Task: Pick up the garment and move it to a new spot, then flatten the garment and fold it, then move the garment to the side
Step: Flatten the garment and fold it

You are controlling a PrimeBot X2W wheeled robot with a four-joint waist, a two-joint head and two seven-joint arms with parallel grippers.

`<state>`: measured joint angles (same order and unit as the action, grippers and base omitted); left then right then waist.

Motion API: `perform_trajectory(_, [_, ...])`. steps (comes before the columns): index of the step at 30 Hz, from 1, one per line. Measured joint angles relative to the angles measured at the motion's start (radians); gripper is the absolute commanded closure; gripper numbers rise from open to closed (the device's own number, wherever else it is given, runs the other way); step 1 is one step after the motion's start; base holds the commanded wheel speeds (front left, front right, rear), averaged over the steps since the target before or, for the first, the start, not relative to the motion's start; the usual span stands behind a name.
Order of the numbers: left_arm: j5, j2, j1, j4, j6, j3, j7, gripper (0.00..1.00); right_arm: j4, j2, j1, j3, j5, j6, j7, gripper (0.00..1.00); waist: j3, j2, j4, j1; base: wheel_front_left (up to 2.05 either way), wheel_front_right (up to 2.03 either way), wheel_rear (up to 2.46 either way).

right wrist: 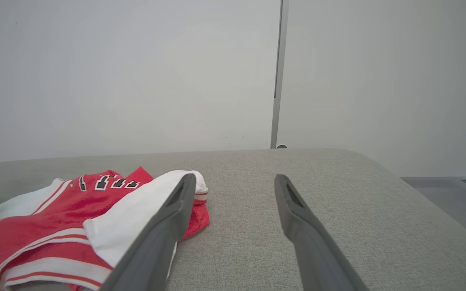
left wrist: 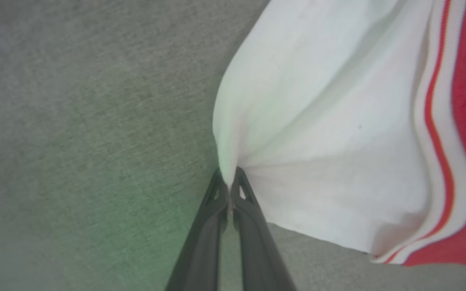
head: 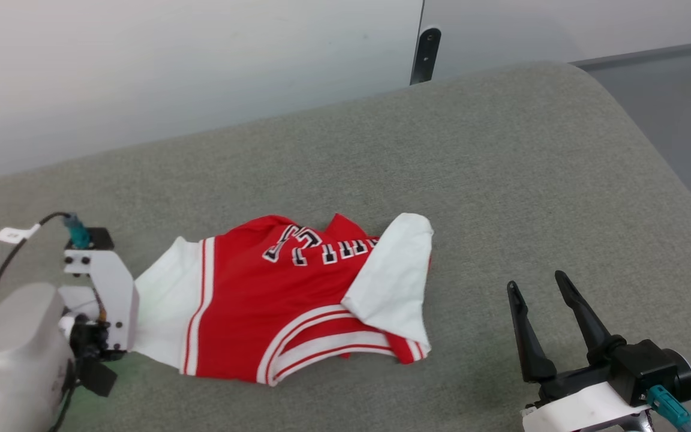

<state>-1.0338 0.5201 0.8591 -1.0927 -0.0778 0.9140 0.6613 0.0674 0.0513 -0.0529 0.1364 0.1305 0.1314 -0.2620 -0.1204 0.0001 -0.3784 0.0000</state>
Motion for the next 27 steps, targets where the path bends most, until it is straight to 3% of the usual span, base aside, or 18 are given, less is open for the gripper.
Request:
perform_trajectory(12, [-0.026, 0.044, -0.029, -0.008, 0.038, -0.019, 0.002, 0.95, 0.001, 0.000, 0.000, -0.002, -0.001, 0.000, 0.000, 0.00, 0.000, 0.0000, 0.026, 0.0000, 0.00, 0.00, 0.00])
perform_trajectory(27, [-0.069, 0.060, -0.068, 0.010, 0.113, -0.039, 0.092, 0.87, 0.004, 0.000, 0.000, -0.005, -0.001, 0.000, 0.000, 0.00, -0.004, -0.0001, 0.042, 0.0000, 0.00, 0.00, 0.00])
